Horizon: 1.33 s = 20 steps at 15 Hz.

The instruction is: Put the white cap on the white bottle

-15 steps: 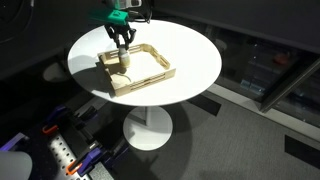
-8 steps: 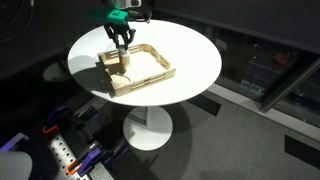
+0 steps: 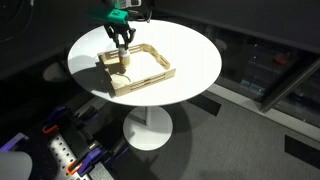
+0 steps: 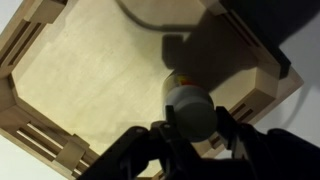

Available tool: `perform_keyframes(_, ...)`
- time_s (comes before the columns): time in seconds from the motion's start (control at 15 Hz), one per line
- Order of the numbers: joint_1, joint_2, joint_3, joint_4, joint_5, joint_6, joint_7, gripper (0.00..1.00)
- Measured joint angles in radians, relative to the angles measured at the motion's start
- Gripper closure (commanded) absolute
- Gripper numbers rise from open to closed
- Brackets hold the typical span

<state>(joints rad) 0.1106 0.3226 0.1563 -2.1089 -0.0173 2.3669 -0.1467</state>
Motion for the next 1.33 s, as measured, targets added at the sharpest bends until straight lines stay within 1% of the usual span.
perform_keyframes(1.33, 0.002, 0.022, 0.001, 0.024, 0.000, 0.002, -0.001, 0.81)
